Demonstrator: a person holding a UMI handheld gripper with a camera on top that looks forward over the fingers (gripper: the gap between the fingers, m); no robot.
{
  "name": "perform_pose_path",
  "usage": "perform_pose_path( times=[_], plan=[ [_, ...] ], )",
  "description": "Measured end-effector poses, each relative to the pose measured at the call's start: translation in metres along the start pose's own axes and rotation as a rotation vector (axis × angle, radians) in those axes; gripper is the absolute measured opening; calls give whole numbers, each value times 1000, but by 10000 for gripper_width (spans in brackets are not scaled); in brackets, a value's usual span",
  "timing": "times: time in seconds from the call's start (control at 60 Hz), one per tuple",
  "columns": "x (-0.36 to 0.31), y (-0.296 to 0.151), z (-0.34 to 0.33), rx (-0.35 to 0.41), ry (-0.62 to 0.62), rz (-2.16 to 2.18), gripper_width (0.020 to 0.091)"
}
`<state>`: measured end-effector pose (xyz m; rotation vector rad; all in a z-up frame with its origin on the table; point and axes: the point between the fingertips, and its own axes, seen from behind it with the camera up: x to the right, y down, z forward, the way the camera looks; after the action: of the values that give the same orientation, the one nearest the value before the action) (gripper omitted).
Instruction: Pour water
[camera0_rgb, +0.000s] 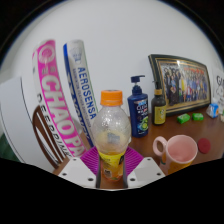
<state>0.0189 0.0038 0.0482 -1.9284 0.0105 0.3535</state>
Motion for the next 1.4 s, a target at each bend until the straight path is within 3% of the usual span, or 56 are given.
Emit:
perform_pose_path(
  times=[0.25,0.383,0.717,0.967,1.117,1.233,1.4],
  plan=[
    [-9,-59,-57,15,-206,611,299],
    [-7,-78,-71,-16,-341,1018,299],
    [2,-66,-60,-101,-474,1573,298],
    [4,-62,-55,-119,-462,1594,302],
    [10,-64,-62,-109,-382,1358,296],
    [26,-85,-75,-52,-313,1070,300],
    [77,-141,-98,92,-183,619,298]
  ],
)
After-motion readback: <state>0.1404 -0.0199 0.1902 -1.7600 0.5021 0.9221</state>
